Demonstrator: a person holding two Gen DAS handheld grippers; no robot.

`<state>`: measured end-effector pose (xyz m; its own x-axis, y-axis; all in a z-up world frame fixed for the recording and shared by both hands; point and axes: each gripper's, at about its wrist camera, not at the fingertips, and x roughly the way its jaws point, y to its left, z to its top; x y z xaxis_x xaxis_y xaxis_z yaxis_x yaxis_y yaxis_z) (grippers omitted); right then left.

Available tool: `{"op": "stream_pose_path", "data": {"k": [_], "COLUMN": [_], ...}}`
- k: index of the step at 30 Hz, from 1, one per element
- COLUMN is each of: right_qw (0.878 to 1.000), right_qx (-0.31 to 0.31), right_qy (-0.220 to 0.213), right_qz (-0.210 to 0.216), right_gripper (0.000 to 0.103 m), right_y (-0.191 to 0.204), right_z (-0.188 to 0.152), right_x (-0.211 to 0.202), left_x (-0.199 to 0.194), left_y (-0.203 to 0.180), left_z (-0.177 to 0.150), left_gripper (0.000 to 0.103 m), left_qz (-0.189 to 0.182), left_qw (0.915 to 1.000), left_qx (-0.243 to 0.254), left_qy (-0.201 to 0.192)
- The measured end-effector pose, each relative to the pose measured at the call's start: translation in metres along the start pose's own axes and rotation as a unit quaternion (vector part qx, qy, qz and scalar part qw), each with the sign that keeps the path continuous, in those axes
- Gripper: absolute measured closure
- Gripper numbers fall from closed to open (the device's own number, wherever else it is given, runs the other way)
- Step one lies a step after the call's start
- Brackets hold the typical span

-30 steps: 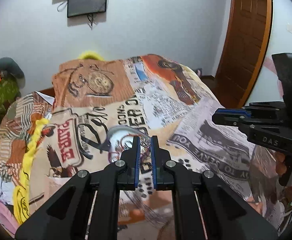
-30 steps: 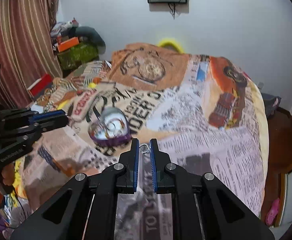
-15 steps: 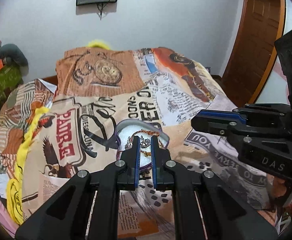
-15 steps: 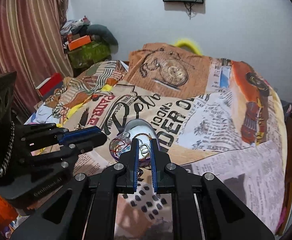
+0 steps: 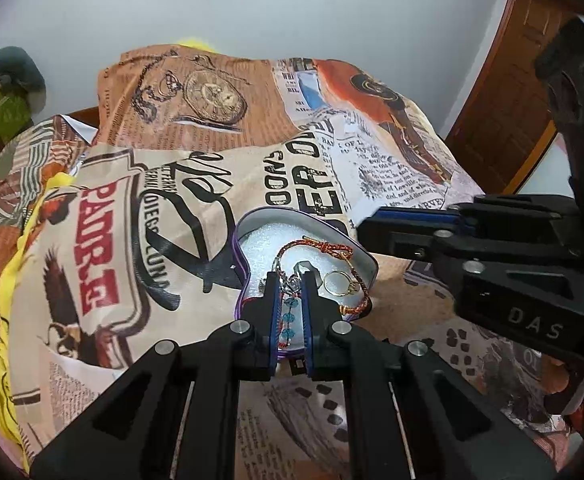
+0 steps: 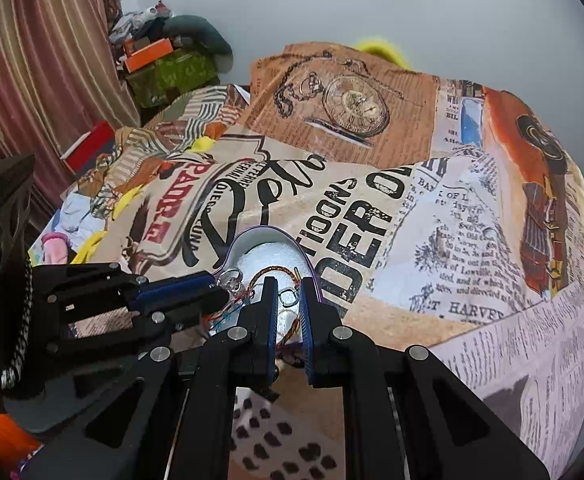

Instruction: Organize jewelry

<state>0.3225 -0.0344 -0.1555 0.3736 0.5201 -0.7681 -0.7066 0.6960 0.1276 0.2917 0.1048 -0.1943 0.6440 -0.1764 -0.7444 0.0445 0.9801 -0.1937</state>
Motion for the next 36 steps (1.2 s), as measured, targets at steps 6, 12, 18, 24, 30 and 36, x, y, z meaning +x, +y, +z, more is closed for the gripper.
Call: {"op": "stream_pose_path", "data": {"k": [6, 12, 18, 24, 30, 36], "right_qw": [1.000, 0.999, 0.999, 0.999, 1.000, 0.998], "right_qx": [0.003, 0.008, 0.002, -0.007, -0.002, -0.006], "right_qy": [0.021, 0.038, 0.046, 0.041, 0.011, -0.045], "right_qz": [0.005, 0.002, 0.001, -0.013, -0.019, -0.036], "right_gripper": [0.093, 0.093, 0.093, 0.078, 0.072, 0.072], "right_y": [-0.002, -0.003, -0.003, 0.001, 0.004, 0.017], "right_z": [0.004, 0.002, 0.001, 0.003, 0.005, 0.007], "right_x": [0.017, 0.028, 0.029, 0.023, -0.004, -0.055], "left_x": [0.005, 0.006, 0.000, -0.012, -0.037, -0.082], "left_y": [-0.003, -0.002, -0.001, -0.001, 0.000, -0.009], "left_z": [0.000, 0.000, -0.003, -0.003, 0.002, 0.012], "left_gripper": [0.095, 0.095, 0.095, 0.091, 0.086, 0.086], "left_qz": [-0.001, -0.001, 0.004, 0.016, 0.019, 0.017], "left_qw": [0.9999, 0.9999, 0.9999, 0.9998, 0.9998, 0.9987], "left_qx": [0.010, 0.008, 0.009, 0.013, 0.005, 0.004], "left_qy": [0.008, 0.009, 0.011, 0.007, -0.008, -0.048]}}
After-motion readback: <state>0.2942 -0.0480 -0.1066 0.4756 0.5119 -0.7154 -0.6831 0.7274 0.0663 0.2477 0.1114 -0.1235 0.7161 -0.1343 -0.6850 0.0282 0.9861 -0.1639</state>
